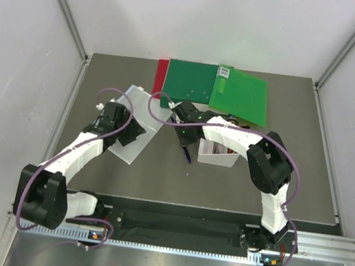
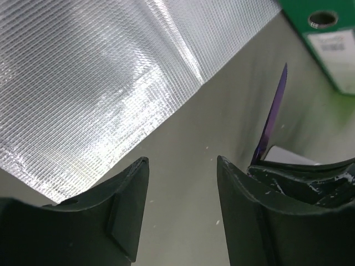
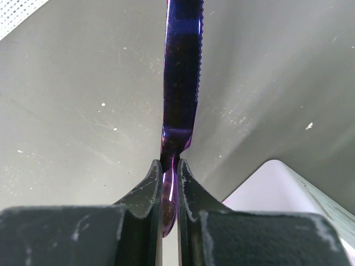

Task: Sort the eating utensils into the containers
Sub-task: Pick up the knife at the center of the board.

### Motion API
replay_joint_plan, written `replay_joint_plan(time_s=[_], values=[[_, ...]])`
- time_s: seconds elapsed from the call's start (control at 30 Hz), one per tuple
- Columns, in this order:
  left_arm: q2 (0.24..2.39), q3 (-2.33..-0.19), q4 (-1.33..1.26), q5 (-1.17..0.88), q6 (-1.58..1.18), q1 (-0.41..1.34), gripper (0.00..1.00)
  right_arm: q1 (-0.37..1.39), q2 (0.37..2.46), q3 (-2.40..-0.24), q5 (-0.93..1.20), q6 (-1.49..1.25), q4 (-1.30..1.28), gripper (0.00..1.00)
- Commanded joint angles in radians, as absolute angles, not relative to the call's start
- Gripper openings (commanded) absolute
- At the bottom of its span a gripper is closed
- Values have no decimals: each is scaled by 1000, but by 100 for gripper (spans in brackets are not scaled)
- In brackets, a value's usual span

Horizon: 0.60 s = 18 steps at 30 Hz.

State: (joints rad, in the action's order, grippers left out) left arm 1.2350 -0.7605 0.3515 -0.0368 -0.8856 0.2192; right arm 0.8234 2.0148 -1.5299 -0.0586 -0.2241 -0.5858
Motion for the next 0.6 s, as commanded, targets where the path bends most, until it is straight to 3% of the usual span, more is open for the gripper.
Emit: replay_joint_plan(time_s=[0.0,0.17,0.3,0.43,0.57], values=[[1148,-635,71,-135,-1025,121,58,807,1953,-1545,-54,-219,-542,0],[1170,-591,51,-107,-1083,86,57,804,1959,-1534,-40,-224,-535,0],[1254,-523,-207,-219,-1132,74,57,804,1954,-1537,-34,-221,-534,0],[1557,-629,-356,-446,-1101,77,55,802,1954,-1545,-26,-218,-534,0],[1775,-672,-663,-632,-1162,84,50,799,1956,-1548,-14,-224,-534,0]])
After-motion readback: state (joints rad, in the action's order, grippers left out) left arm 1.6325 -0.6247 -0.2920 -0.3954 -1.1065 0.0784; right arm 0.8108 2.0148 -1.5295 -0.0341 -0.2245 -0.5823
